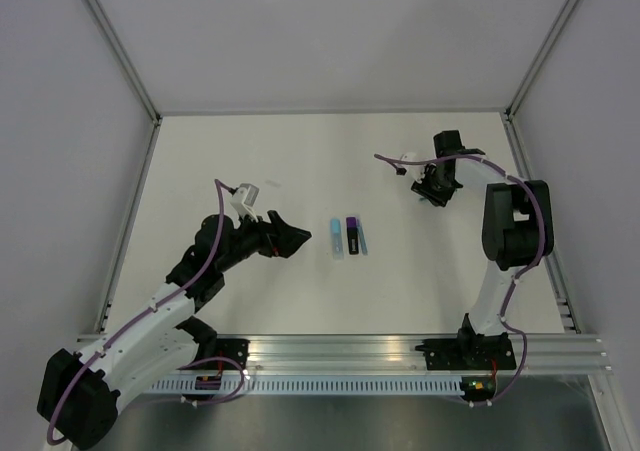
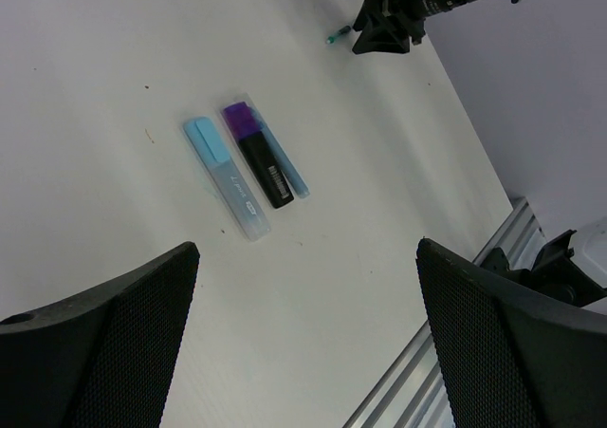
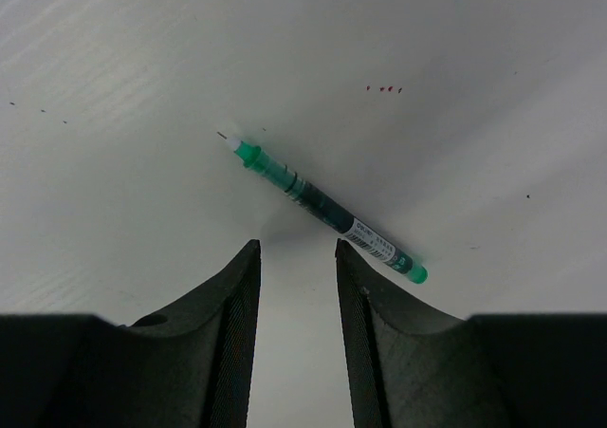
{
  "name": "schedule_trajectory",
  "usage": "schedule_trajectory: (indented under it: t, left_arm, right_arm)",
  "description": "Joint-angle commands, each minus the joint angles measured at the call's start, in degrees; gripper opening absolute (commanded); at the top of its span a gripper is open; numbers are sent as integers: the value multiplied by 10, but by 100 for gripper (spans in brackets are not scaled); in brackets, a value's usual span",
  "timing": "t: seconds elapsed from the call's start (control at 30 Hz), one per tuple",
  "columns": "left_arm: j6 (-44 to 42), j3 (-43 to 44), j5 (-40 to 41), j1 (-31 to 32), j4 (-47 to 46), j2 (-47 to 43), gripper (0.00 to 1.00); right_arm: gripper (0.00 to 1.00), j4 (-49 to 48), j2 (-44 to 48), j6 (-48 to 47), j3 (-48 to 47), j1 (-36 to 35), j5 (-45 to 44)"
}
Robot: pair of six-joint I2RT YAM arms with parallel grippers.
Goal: Insert the pens into the pen caps
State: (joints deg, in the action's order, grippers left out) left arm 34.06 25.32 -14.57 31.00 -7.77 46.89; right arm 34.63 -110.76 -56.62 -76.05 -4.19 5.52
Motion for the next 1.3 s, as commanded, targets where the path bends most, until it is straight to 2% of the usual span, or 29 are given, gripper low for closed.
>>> schedule_trajectory:
  t: [0.0, 0.8, 1.0, 1.13, 1.27]
  left_arm:
    - [20, -1, -22, 2, -30, 3, 100]
    - [32, 0, -62, 2, -51, 20, 100]
    - [33, 0, -64, 2, -53, 22, 100]
    - [34, -1, -64, 2, -53, 21, 100]
    - [34, -1, -67, 2, -52, 16, 100]
  right_arm:
    - [43, -4, -18, -46, -26, 15, -2]
    - [45, 31, -97, -83, -105, 25, -27]
    - [36, 69, -122, -63, -124, 25, 4]
    - [26, 115, -137, -42, -146, 25, 45]
    - [20, 123, -147, -18, -148, 23, 44]
